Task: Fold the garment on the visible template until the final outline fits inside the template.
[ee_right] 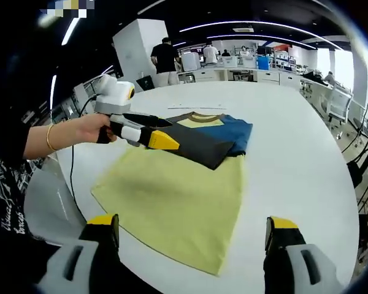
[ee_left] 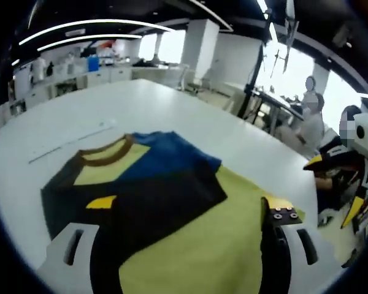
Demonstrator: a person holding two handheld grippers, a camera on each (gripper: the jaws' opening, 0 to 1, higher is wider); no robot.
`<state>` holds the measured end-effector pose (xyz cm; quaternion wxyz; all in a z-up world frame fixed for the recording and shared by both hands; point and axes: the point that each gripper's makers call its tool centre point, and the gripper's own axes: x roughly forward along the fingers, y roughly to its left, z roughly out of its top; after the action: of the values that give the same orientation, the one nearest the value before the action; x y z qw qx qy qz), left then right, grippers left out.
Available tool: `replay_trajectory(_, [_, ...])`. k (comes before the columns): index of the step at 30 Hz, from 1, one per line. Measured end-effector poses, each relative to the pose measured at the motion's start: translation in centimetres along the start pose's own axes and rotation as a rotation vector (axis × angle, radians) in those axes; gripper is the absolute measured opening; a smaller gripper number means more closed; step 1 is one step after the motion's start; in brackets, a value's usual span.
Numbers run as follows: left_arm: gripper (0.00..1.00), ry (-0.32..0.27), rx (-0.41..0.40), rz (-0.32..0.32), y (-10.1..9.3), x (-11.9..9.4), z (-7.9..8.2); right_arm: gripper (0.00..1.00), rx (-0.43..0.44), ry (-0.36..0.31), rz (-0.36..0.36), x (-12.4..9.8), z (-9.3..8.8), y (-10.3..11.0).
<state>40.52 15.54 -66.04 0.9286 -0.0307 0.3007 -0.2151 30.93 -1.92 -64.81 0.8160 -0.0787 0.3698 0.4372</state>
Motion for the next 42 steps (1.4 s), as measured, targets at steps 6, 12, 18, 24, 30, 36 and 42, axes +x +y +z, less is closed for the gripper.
replay_trajectory(6, [0.99,0.010,0.011,0.019,1.0,-2.7,-0.4,1.00,-0.003,-0.007,0.008,0.2,0.2,0.2])
replay_trajectory(12, [0.99,0.008,0.008,0.046,1.9,-5.7,-1.3,1.00,-0.007,0.003,0.014,0.4,-0.1,0.4])
replay_trajectory(18, [0.99,0.020,-0.008,0.085,2.9,-8.3,-3.0,1.00,-0.004,0.015,0.013,0.7,-0.4,0.5])
replay_trajectory(24, [0.99,0.050,-0.012,0.131,4.1,-10.9,-5.0,0.99,0.004,0.018,0.011,0.9,-0.8,0.5])
replay_trajectory(30, [0.95,0.065,-0.045,0.165,4.8,-13.1,-7.3,0.95,0.022,0.002,-0.001,1.0,-0.9,0.5])
replay_trajectory(36, [0.90,0.072,-0.081,0.193,5.1,-14.8,-9.3,0.93,0.029,0.002,-0.005,1.2,-1.3,0.4])
replay_trajectory(42, [0.82,0.106,-0.110,0.217,5.0,-16.2,-11.8,0.88,0.033,0.013,-0.010,1.3,-1.9,0.1])
